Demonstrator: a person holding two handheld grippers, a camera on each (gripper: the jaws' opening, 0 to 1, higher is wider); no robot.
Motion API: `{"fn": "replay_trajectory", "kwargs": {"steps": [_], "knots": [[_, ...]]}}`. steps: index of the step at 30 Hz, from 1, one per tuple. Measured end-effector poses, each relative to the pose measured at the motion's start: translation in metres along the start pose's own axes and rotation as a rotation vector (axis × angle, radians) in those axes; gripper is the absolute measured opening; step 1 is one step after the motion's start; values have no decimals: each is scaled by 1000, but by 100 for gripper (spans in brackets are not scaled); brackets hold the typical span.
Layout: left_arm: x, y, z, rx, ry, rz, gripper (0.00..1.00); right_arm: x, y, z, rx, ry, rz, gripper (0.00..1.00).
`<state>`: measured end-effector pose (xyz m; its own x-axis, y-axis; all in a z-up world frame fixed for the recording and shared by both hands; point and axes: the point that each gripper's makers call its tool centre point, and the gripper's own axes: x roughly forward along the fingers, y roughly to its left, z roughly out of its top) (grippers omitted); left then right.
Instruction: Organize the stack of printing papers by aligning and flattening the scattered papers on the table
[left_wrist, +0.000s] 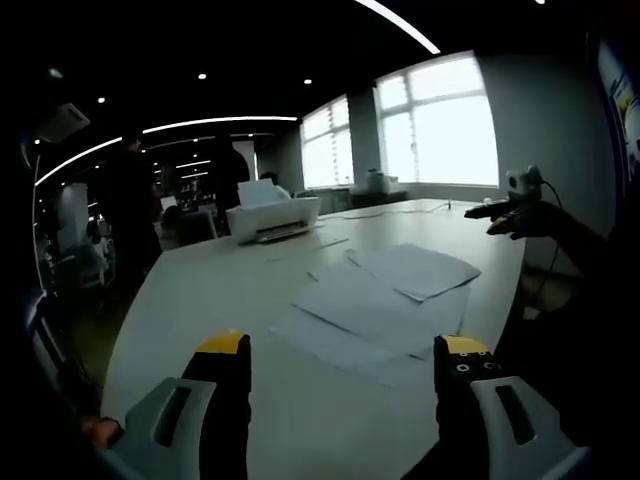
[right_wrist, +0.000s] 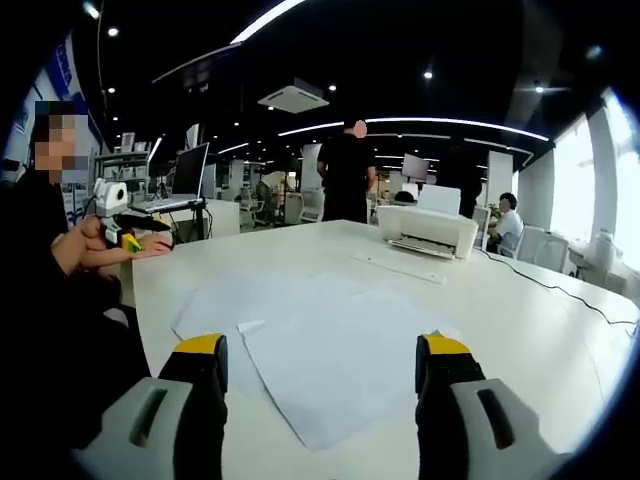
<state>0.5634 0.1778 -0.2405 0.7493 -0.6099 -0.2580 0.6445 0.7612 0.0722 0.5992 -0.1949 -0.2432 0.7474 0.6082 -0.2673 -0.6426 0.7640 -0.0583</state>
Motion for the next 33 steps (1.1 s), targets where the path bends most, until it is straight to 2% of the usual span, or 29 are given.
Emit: {"fn": "replay_trajectory", "kwargs": {"steps": [33], "knots": [[3,5,-3,4,7,-13,76,9,-8,0,4,15,-4,72]]}}
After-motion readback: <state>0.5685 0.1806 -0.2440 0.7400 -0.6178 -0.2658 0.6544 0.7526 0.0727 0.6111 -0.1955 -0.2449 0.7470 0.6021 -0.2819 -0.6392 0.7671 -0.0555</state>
